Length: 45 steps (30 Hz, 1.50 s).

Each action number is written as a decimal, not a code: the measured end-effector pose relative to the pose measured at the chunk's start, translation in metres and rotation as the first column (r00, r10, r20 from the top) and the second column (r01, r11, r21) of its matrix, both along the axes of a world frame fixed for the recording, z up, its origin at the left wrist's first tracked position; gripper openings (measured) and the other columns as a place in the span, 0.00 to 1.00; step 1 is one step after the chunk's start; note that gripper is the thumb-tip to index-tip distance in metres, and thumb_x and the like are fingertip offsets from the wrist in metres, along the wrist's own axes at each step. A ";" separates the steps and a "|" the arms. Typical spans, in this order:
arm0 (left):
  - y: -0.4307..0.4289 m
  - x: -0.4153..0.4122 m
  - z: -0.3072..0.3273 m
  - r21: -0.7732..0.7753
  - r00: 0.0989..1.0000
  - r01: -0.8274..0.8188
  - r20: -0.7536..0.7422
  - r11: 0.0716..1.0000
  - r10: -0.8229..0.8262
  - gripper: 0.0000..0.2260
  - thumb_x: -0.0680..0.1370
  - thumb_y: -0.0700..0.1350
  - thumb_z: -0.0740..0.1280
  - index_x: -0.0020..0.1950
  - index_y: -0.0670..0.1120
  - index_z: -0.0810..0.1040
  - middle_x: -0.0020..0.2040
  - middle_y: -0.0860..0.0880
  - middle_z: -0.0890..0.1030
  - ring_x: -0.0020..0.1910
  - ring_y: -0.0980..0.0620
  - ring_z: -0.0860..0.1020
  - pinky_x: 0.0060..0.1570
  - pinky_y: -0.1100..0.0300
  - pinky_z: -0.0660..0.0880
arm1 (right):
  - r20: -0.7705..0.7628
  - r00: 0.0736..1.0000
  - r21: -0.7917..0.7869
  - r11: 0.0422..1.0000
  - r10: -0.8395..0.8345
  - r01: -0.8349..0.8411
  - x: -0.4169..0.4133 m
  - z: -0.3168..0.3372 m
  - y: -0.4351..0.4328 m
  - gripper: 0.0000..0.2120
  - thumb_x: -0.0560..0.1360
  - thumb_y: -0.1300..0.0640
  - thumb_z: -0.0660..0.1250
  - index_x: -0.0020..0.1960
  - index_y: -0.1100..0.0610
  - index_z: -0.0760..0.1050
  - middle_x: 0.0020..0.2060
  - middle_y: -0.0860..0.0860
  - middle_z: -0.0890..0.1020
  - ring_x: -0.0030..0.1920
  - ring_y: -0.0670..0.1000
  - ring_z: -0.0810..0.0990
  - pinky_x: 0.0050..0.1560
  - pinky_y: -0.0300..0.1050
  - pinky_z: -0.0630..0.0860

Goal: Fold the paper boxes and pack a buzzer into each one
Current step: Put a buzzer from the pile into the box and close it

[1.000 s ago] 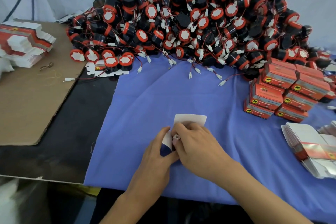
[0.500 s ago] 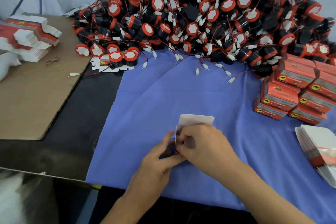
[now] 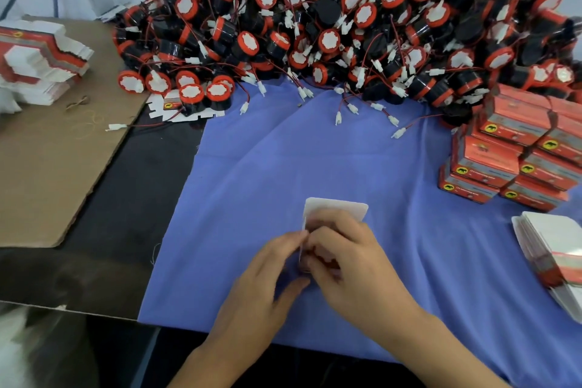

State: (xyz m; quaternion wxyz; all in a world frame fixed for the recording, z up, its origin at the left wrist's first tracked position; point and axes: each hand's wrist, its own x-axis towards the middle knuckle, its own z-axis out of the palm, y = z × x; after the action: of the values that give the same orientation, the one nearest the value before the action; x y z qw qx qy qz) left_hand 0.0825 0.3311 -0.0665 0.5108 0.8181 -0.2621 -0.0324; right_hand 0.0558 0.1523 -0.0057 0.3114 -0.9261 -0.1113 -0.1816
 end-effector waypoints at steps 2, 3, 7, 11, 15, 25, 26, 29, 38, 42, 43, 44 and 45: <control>-0.003 0.000 0.002 0.083 0.994 0.027 0.105 0.996 -0.036 0.29 0.82 0.38 0.68 0.76 0.66 0.67 0.75 0.62 0.70 0.72 0.60 0.73 0.64 0.65 0.73 | 0.147 0.984 0.287 0.956 -0.104 0.058 -0.008 -0.003 0.001 0.12 0.74 0.70 0.70 0.50 0.54 0.80 0.61 0.50 0.76 0.60 0.45 0.79 0.57 0.36 0.76; -0.004 -0.001 0.002 0.131 0.984 0.011 0.176 0.991 -0.034 0.32 0.81 0.34 0.67 0.77 0.65 0.67 0.75 0.62 0.70 0.71 0.60 0.73 0.64 0.64 0.74 | 0.215 0.954 0.380 0.917 -0.211 0.117 -0.011 -0.004 0.002 0.14 0.76 0.69 0.69 0.53 0.51 0.80 0.62 0.52 0.76 0.63 0.47 0.78 0.61 0.36 0.73; -0.010 -0.006 0.002 0.287 0.932 -0.058 0.358 0.956 -0.051 0.36 0.72 0.31 0.70 0.75 0.58 0.75 0.74 0.50 0.73 0.60 0.48 0.79 0.56 0.51 0.79 | 0.005 0.849 0.834 0.470 -0.529 0.288 -0.016 -0.017 -0.006 0.16 0.79 0.66 0.62 0.62 0.51 0.75 0.63 0.48 0.79 0.68 0.50 0.76 0.71 0.46 0.72; -0.008 -0.005 0.003 0.289 0.929 -0.035 0.362 0.957 -0.075 0.34 0.72 0.35 0.67 0.76 0.57 0.72 0.74 0.50 0.72 0.61 0.49 0.76 0.58 0.49 0.79 | -0.250 0.932 0.864 0.375 -0.263 0.337 -0.020 -0.031 -0.015 0.17 0.82 0.69 0.64 0.65 0.52 0.75 0.63 0.53 0.81 0.64 0.47 0.80 0.62 0.40 0.77; -0.007 -0.004 0.002 0.279 0.927 0.018 0.355 0.960 -0.121 0.38 0.73 0.36 0.67 0.80 0.61 0.65 0.76 0.55 0.69 0.66 0.53 0.74 0.63 0.52 0.75 | -0.291 0.934 0.770 0.529 -0.207 0.357 -0.015 -0.038 -0.012 0.16 0.80 0.65 0.69 0.64 0.50 0.76 0.59 0.49 0.84 0.60 0.51 0.83 0.58 0.49 0.81; -0.016 0.012 0.020 -0.055 0.995 -0.091 -0.035 0.994 0.089 0.25 0.85 0.52 0.64 0.79 0.68 0.62 0.54 0.63 0.83 0.59 0.59 0.81 0.59 0.71 0.71 | -0.305 0.937 0.656 0.675 -0.173 0.338 -0.021 -0.042 -0.019 0.11 0.82 0.60 0.65 0.57 0.45 0.79 0.48 0.47 0.85 0.49 0.50 0.84 0.49 0.40 0.79; -0.017 0.015 0.023 -0.056 0.994 -0.097 -0.048 0.994 0.094 0.27 0.83 0.49 0.67 0.79 0.67 0.63 0.51 0.62 0.84 0.57 0.59 0.82 0.59 0.71 0.71 | -0.321 0.939 0.660 0.683 -0.123 0.315 -0.023 -0.040 -0.021 0.13 0.81 0.59 0.64 0.60 0.44 0.79 0.51 0.47 0.85 0.53 0.49 0.84 0.53 0.39 0.79; -0.019 0.023 0.027 -0.063 0.993 -0.094 -0.076 0.994 0.089 0.26 0.80 0.43 0.72 0.72 0.66 0.74 0.49 0.60 0.83 0.53 0.58 0.82 0.56 0.67 0.75 | -0.322 0.946 0.674 0.709 0.027 0.208 -0.031 -0.036 -0.032 0.20 0.77 0.56 0.59 0.66 0.47 0.78 0.66 0.43 0.80 0.67 0.45 0.78 0.61 0.33 0.73; 0.001 0.029 0.025 0.046 0.972 0.209 -0.123 0.977 -0.202 0.21 0.73 0.50 0.70 0.67 0.57 0.80 0.75 0.64 0.69 0.71 0.57 0.74 0.68 0.56 0.75 | -0.235 0.971 0.642 0.756 0.037 0.127 -0.036 -0.046 -0.037 0.23 0.74 0.63 0.65 0.68 0.51 0.78 0.73 0.43 0.73 0.75 0.51 0.72 0.71 0.60 0.72; 0.002 0.032 0.023 0.116 0.983 0.183 -0.045 0.976 -0.179 0.20 0.76 0.62 0.73 0.67 0.61 0.80 0.77 0.67 0.65 0.77 0.61 0.65 0.73 0.56 0.68 | -0.241 0.970 0.586 0.800 0.023 0.126 -0.035 -0.047 -0.038 0.27 0.70 0.57 0.64 0.69 0.49 0.76 0.74 0.42 0.72 0.75 0.50 0.71 0.71 0.60 0.72; 0.001 0.031 0.021 0.124 0.985 0.172 -0.011 0.977 -0.171 0.19 0.77 0.62 0.72 0.67 0.61 0.80 0.77 0.68 0.65 0.77 0.62 0.65 0.72 0.59 0.67 | -0.237 0.971 0.583 0.802 0.021 0.125 -0.035 -0.047 -0.038 0.28 0.69 0.57 0.64 0.69 0.48 0.76 0.74 0.42 0.72 0.75 0.50 0.71 0.71 0.60 0.72; 0.000 0.030 0.020 0.128 0.986 0.165 0.016 0.978 -0.169 0.19 0.77 0.61 0.72 0.67 0.60 0.80 0.76 0.68 0.67 0.76 0.62 0.66 0.72 0.62 0.67 | -0.231 0.973 0.581 0.805 0.023 0.119 -0.036 -0.047 -0.037 0.27 0.70 0.57 0.64 0.69 0.48 0.76 0.74 0.42 0.72 0.75 0.50 0.71 0.71 0.60 0.73; -0.001 0.029 0.018 0.130 0.985 0.163 0.035 0.978 -0.169 0.19 0.78 0.60 0.71 0.67 0.59 0.79 0.75 0.68 0.68 0.75 0.61 0.67 0.72 0.65 0.67 | -0.221 0.975 0.574 0.811 0.023 0.111 -0.036 -0.048 -0.037 0.27 0.71 0.58 0.65 0.70 0.48 0.76 0.74 0.42 0.72 0.75 0.50 0.71 0.70 0.60 0.73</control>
State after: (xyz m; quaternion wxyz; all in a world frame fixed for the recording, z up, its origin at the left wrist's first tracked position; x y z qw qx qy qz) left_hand 0.1116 0.3301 -0.0486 0.4472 0.8247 -0.3385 -0.0728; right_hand 0.0198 0.1154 -0.0538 0.5862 -0.8024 0.0062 -0.1116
